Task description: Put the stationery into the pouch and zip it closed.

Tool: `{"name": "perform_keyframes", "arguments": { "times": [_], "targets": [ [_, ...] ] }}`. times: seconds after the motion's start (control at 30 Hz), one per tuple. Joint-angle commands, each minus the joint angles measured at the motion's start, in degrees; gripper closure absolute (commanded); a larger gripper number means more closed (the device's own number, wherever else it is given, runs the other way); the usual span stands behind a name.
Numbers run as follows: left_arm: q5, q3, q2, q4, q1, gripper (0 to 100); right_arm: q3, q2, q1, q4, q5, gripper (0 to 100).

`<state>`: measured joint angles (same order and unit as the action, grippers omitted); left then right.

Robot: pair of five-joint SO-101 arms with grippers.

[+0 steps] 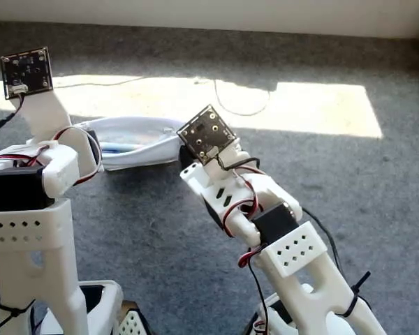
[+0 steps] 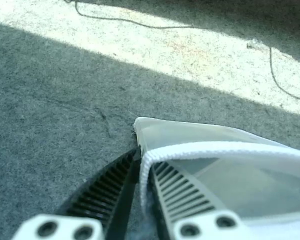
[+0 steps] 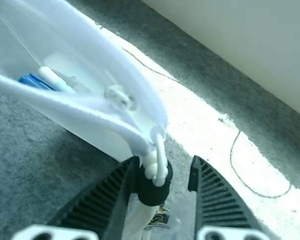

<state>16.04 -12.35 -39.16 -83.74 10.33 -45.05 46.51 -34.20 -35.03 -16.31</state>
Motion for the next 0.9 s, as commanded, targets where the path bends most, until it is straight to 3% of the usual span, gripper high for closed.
{"name": "perform_keyframes", "arguments": {
  "times": [0.0,0.23,0.6,0.87],
  "targets": [
    [-0.6,0.6,-0.8,0.2,1.0,99,0.4,0.7,-1.2,3.1,-0.6,84.0],
    [-0.6,0.6,-0.7,0.2,1.0,99,0.3,0.7,-1.0,2.9,-0.8,95.0],
    [-0.6,0.6,-0.7,0.3,1.0,99,1.0,1.1,-1.0,-8.0,-4.0,99.1],
    [-0.6,0.6,-0.7,0.4,1.0,99,1.5,11.0,-1.3,-16.0,-8.2,99.1]
  ]
}}
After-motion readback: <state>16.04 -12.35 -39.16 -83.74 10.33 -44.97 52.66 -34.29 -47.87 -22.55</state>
